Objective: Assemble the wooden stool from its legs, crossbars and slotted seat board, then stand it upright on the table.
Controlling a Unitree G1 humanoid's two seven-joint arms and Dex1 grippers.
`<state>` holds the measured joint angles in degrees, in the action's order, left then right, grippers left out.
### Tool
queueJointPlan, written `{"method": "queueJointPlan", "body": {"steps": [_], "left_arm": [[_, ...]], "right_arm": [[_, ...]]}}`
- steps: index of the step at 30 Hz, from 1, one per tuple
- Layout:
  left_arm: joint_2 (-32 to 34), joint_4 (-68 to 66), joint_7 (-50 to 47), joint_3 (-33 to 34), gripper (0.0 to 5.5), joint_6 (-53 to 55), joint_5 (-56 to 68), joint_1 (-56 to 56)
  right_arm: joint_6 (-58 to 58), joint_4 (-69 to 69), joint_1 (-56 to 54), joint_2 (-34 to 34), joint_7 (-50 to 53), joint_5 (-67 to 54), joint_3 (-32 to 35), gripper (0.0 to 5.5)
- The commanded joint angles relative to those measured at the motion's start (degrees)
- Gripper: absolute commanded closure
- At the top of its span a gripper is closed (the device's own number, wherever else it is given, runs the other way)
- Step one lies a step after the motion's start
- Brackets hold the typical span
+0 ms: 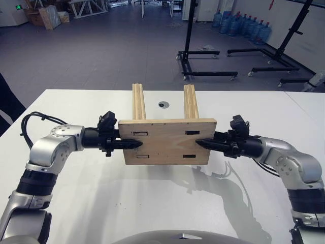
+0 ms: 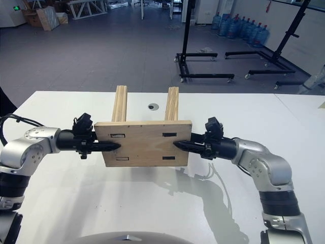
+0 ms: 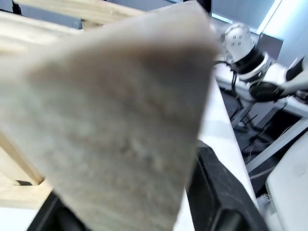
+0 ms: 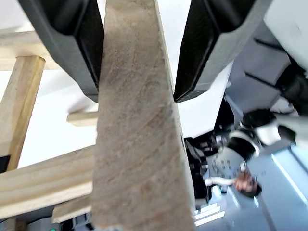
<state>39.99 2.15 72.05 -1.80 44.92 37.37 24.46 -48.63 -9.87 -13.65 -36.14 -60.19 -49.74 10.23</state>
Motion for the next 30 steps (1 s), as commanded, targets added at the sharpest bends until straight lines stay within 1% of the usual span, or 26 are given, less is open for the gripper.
{"method": "queueJointPlan", "body": {"steps": [1, 4, 7, 12, 16, 18, 23, 26, 30], "left_arm": [[-4.11, -4.00, -10.67, 3.45, 3.62, 10.15, 2.57, 7.37], [-6.84, -6.47, -16.86, 8.54, 3.62, 17.62, 5.96, 12.95], [-9.12, -9.06, -23.23, 13.09, 3.62, 23.47, 8.36, 16.66], [-13.81, -14.17, -35.83, 23.07, 3.62, 32.61, 12.49, 24.69], [-17.72, -15.59, -46.23, 28.55, 3.62, 40.17, 11.81, 29.64], [-19.45, -17.18, -50.82, 32.03, 3.62, 43.17, 10.64, 31.05], [-21.24, -24.67, -60.37, 39.59, 3.62, 45.86, 6.41, 36.21], [-20.64, -31.65, -63.87, 41.76, 3.62, 44.74, 3.86, 37.84], [-21.62, -36.72, -66.90, 43.61, 3.62, 44.29, 2.26, 39.65]], "right_arm": [[-9.69, 0.07, -6.67, 3.83, 11.04, -7.87, 2.66, 3.58], [-17.59, 4.22, -12.96, 5.03, 18.94, -13.41, 5.75, 3.58], [-24.05, 9.43, -19.19, 6.30, 26.29, -16.43, 7.52, 3.58], [-31.87, 21.16, -29.65, 9.74, 39.26, -20.28, 11.70, 3.58], [-37.39, 28.45, -35.74, 12.58, 51.42, -23.98, 16.54, 3.58], [-38.80, 30.36, -37.08, 13.96, 57.52, -25.90, 18.82, 3.58], [-38.09, 33.23, -38.07, 18.06, 73.18, -32.66, 22.42, 3.58], [-34.14, 32.54, -37.41, 21.09, 84.54, -39.20, 22.12, 3.58], [-26.40, 31.90, -36.77, 24.17, 98.02, -46.49, 20.19, 3.59]]}}
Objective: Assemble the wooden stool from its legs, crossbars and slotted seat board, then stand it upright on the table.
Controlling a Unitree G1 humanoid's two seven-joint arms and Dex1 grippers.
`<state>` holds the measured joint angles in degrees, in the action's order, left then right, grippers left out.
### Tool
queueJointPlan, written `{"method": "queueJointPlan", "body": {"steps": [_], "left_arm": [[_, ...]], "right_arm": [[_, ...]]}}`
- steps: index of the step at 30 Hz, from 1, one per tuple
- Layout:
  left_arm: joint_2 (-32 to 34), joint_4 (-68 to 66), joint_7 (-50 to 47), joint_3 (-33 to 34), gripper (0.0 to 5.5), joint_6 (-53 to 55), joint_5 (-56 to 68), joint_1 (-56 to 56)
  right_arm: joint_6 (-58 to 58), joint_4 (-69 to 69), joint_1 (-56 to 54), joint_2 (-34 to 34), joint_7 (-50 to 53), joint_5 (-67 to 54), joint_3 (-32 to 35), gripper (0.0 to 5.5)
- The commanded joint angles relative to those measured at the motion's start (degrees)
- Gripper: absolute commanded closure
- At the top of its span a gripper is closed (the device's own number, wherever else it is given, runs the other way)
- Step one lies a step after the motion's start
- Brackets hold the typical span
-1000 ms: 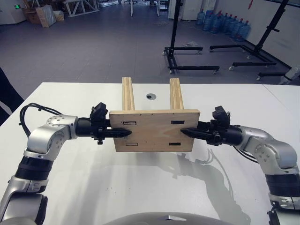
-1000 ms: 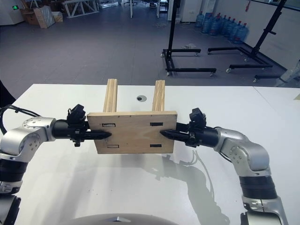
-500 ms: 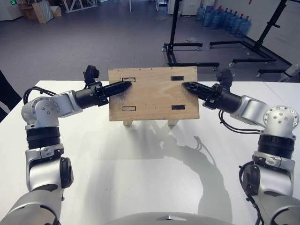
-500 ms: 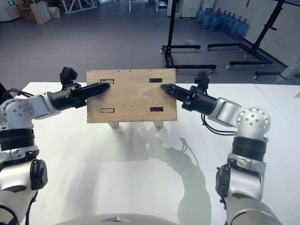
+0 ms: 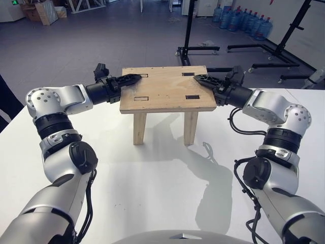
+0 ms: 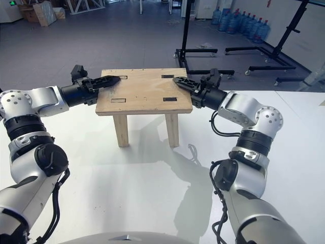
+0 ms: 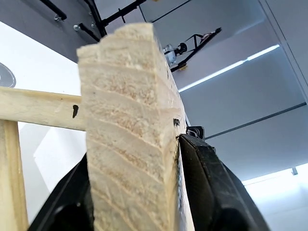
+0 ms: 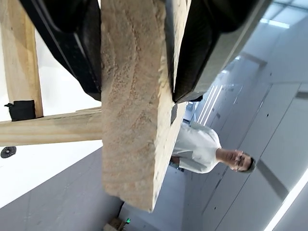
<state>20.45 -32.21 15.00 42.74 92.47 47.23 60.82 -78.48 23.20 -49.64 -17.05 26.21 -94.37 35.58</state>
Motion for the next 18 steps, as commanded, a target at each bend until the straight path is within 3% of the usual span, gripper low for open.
{"method": "queueJointPlan", "body": {"steps": [1, 12, 13, 18], "left_arm": [[-2.48, -3.60, -10.57, -0.46, 3.62, -3.55, -7.98, 3.66], [-5.38, -18.26, -10.68, -3.90, 3.70, -17.83, -9.83, 2.67], [-5.48, -18.75, -10.10, -4.61, 3.33, -18.53, -9.78, 2.52], [-5.86, -19.20, -8.75, -5.05, 2.52, -20.05, -7.84, 1.91]], "right_arm": [[4.97, -0.75, -0.69, 5.52, 13.33, -2.22, -5.70, 3.59], [13.80, 2.71, 1.07, 8.08, 11.27, 2.17, -9.75, 3.93], [13.98, 2.37, 1.16, 8.27, 10.98, 2.09, -9.89, 3.93], [14.90, 1.58, 0.29, 7.54, 8.22, 3.45, -10.80, 3.93]]}}
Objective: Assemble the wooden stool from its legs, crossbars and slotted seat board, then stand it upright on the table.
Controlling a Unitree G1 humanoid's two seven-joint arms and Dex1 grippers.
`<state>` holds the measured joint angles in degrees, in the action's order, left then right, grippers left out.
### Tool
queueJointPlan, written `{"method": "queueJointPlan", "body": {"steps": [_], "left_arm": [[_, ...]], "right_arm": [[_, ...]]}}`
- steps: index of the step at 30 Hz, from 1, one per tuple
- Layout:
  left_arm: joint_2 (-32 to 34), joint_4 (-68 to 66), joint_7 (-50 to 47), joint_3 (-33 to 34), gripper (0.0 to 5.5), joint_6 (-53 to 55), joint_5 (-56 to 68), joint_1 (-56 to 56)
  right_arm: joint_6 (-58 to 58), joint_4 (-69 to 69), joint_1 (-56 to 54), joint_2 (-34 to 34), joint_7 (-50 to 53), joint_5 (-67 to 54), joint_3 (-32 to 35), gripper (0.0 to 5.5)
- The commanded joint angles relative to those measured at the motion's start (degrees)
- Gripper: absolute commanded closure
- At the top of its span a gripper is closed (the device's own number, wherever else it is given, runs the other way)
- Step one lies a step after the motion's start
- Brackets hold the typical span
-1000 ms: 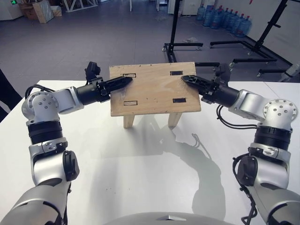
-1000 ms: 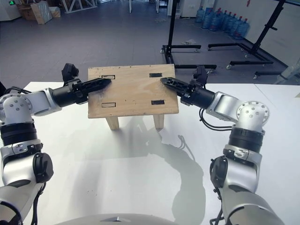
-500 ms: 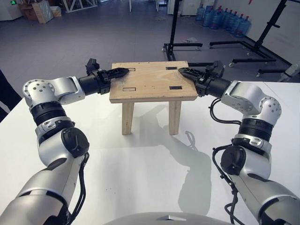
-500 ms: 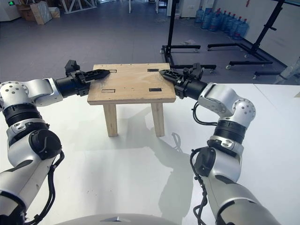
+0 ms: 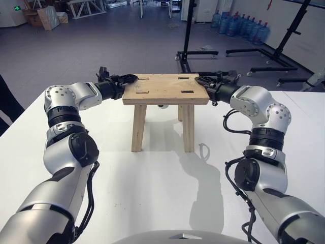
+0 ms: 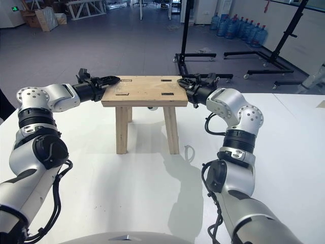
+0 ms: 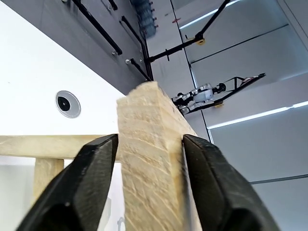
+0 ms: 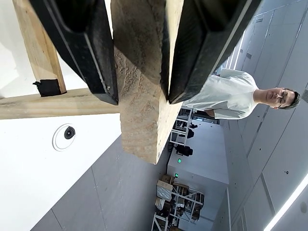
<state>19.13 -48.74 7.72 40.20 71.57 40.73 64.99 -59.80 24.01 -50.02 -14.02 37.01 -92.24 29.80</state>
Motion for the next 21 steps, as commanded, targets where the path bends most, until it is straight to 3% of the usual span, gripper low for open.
{"method": "queueJointPlan", "body": {"steps": [1, 2, 6, 16, 21], "left_arm": [[-4.46, -2.36, -1.59, -2.04, 2.43, 0.79, -0.90, -2.43], [-4.37, -2.16, -1.66, -1.65, 2.26, 0.75, -0.53, -2.49], [-4.30, -0.36, -2.39, 1.19, 1.62, 1.27, 2.73, -1.98], [-4.07, 5.52, -4.99, 8.25, 0.14, -0.28, 10.93, -0.32], [-3.07, 6.11, -6.66, 8.98, 0.10, -0.96, 12.24, -1.13]], "right_arm": [[-3.80, 1.03, 0.22, 4.13, -3.55, 1.88, -5.19, 3.93], [-3.82, 1.27, -0.14, 3.82, -4.32, 2.32, -5.22, 3.93], [-3.24, 1.60, -1.84, 1.69, -8.07, 3.39, -4.38, 2.98], [-2.49, 3.41, -4.32, -3.90, -14.29, 5.86, -2.22, 1.21], [-2.77, 5.25, -5.51, -5.60, -15.84, 7.31, -1.04, 0.17]]}}
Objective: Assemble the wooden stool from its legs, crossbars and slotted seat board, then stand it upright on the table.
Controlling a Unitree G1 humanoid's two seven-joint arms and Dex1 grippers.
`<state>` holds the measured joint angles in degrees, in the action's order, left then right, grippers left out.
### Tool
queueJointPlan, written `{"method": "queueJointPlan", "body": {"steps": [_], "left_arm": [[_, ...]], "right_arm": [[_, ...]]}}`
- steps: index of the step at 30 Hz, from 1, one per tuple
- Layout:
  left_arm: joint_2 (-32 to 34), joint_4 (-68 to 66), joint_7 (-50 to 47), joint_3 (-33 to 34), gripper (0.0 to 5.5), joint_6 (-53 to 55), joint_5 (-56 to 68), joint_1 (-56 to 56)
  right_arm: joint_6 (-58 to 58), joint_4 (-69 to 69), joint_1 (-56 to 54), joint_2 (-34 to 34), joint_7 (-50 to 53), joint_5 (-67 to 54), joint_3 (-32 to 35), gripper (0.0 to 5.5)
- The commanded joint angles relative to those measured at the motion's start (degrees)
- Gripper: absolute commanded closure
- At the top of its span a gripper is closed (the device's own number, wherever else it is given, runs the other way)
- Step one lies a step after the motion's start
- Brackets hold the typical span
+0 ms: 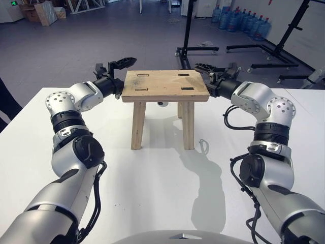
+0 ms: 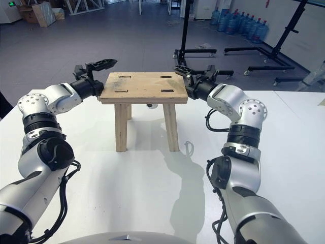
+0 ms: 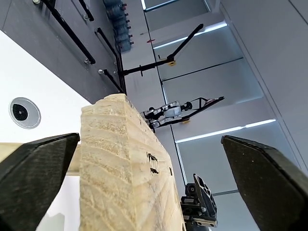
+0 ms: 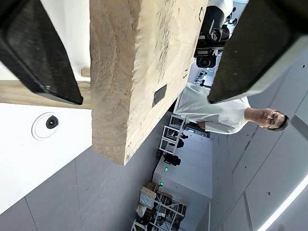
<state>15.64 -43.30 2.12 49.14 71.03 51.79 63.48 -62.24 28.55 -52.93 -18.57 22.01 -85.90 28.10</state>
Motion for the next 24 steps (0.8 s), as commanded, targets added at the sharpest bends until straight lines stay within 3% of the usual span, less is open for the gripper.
{"method": "queueJointPlan", "body": {"steps": [1, 12, 17, 20, 24], "left_arm": [[0.60, 0.67, -1.18, -0.04, 0.10, -0.53, 1.38, 0.12], [4.53, -1.50, 0.99, -1.92, 0.10, -5.11, -0.11, -2.47], [6.23, 4.29, 4.86, -5.13, 0.10, -10.30, -1.57, -6.44], [5.76, 15.10, 7.19, -12.42, 0.10, -19.64, -8.61, -14.43], [4.54, 28.81, 6.81, -32.48, 0.10, -44.72, -31.75, -31.40]], "right_arm": [[-0.42, 1.05, -2.77, -1.32, -1.15, 1.34, 0.87, 0.11], [0.04, 4.19, -3.20, -5.73, -4.50, 6.23, 3.67, 0.11], [4.56, 1.38, 0.37, -8.01, -7.46, 9.94, 6.69, 0.11], [11.06, -3.67, 8.14, -6.93, -9.88, 17.58, 5.20, 0.11], [28.93, -8.92, 21.95, -3.59, -13.16, 38.47, -4.14, 0.11]]}}
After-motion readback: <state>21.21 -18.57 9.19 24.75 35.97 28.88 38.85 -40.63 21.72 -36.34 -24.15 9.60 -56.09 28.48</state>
